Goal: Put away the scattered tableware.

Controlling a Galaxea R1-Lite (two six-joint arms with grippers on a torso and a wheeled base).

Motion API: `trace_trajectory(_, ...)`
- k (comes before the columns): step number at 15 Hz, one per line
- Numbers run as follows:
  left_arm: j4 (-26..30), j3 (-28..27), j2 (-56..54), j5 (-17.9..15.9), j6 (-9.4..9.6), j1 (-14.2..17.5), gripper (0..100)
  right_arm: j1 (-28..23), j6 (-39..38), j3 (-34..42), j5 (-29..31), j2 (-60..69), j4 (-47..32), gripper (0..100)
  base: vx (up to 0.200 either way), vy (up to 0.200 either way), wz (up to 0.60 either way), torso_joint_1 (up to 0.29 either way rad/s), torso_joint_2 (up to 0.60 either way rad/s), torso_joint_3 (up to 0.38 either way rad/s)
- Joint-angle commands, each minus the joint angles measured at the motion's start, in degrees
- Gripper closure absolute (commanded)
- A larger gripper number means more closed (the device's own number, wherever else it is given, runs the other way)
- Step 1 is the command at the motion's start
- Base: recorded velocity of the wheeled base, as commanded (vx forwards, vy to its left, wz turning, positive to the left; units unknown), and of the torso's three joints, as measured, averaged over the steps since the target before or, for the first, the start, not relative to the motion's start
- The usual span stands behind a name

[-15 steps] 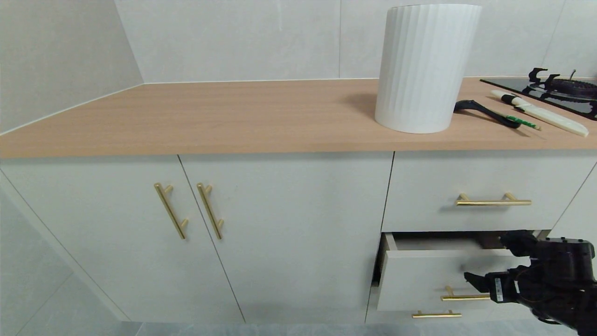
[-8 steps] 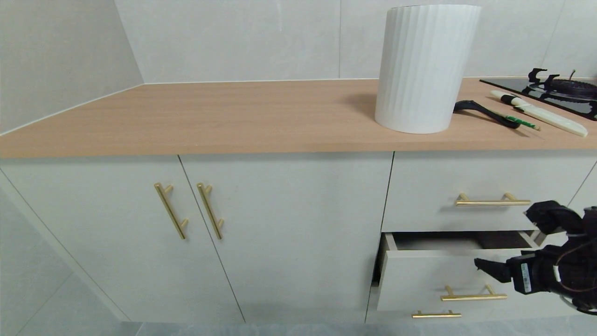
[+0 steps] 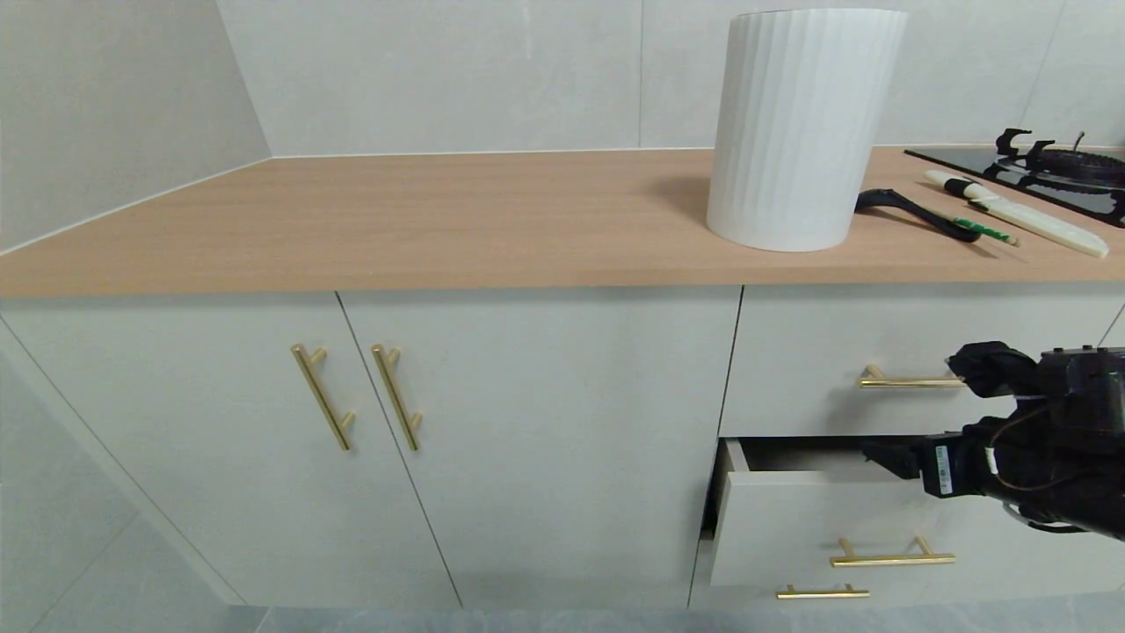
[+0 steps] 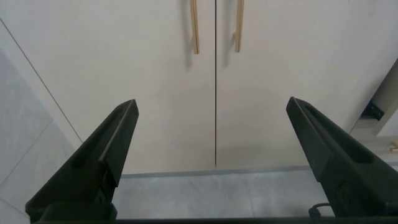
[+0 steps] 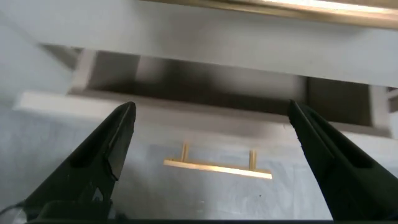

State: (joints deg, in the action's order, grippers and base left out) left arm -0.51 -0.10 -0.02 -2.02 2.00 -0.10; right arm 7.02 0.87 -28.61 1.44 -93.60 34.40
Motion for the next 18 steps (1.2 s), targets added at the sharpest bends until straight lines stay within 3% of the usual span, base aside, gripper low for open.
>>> trace_trajectory(1,-0.02,0.01,0.02,0.0,0.02,0.01,0,-0.96,-0.69,0.05,0.06,-7.74,3.74,0,0.0,0.0,0.0,0.0,0.0,0.0)
trace_trajectory(10,-0.02,0.01,0.02,0.0,0.02,0.01,0,-0.96,-0.6,3.47,0.67,-16.0,17.19,0,0.0,0.0,0.0,0.0,0.0,0.0)
trace_trajectory(18,-0.02,0.01,0.02,0.0,0.02,0.01,0,-0.87,1.68,6.81,0.85,-13.89,16.31,0,0.0,0.0,0.0,0.0,0.0,0.0)
